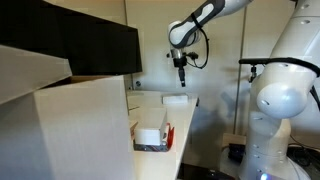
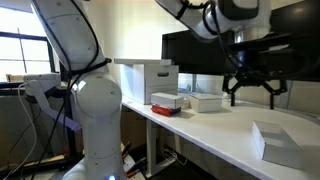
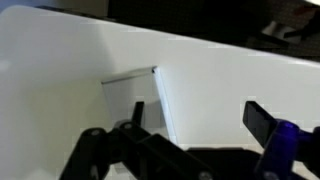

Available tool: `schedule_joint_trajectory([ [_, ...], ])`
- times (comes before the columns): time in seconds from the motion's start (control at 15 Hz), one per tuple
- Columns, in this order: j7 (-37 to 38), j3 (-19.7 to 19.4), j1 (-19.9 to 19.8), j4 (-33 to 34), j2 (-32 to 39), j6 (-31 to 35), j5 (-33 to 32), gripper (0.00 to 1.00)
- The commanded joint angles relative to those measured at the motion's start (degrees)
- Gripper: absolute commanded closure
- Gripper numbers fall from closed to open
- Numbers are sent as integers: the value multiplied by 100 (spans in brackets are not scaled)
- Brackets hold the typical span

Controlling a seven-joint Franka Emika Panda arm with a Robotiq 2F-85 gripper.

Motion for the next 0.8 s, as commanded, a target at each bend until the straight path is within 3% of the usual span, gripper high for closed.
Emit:
schedule_joint_trajectory([
  [0.0, -1579, -1195, 348, 573, 198, -443, -404, 0],
  [0.13, -2526, -1918, 528, 1005, 373, -570, -437, 0],
  [0.2, -2444, -1196, 216, 994, 894, -357, 116, 0],
  [0.4, -2302, -844, 292, 983, 1160, -198, 609, 0],
  [0.6, -1759, -117, 42, 1098, 1535, 58, 1194, 0],
  [0.73, -1493, 168, -80, 1219, 1753, 151, 1409, 0],
])
